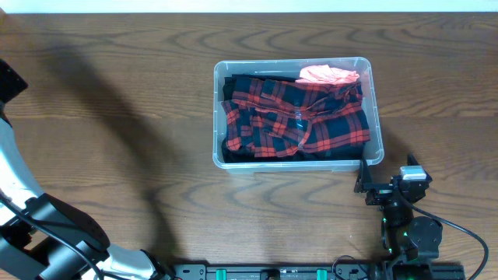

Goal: Pack container

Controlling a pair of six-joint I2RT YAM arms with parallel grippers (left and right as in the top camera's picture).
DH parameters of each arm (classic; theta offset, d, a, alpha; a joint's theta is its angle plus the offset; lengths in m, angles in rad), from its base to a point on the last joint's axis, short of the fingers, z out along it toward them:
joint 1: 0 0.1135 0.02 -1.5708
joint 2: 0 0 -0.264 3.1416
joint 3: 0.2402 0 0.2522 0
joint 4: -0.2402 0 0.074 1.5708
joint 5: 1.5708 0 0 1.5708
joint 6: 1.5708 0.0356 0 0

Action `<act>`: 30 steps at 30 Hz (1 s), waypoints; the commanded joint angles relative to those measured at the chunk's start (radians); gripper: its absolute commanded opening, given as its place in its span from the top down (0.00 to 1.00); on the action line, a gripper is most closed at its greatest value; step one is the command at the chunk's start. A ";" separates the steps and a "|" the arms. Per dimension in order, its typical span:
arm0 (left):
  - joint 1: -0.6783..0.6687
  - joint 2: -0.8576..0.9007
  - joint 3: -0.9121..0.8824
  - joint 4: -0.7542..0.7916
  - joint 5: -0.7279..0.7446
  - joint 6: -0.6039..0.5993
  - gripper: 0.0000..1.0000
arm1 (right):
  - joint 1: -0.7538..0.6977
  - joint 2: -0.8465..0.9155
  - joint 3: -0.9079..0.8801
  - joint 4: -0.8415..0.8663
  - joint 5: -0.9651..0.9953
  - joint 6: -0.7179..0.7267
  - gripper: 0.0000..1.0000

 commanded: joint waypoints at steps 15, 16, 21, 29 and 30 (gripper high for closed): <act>-0.121 -0.340 -0.460 -0.002 -0.005 -0.012 0.02 | 0.010 -0.007 -0.002 -0.005 0.011 0.014 0.01; -0.142 -0.368 -0.501 -0.002 -0.005 -0.012 0.02 | 0.010 -0.007 -0.002 -0.005 0.011 0.014 0.01; -0.251 -0.497 -0.701 -0.002 -0.005 -0.012 0.02 | 0.010 -0.007 -0.002 -0.005 0.011 0.014 0.01; -0.387 -0.692 -0.986 -0.002 -0.005 -0.012 0.02 | 0.010 -0.007 -0.002 -0.005 0.011 0.014 0.01; -0.396 -0.715 -1.016 -0.002 -0.005 -0.012 0.02 | 0.010 -0.007 -0.002 -0.005 0.011 0.014 0.01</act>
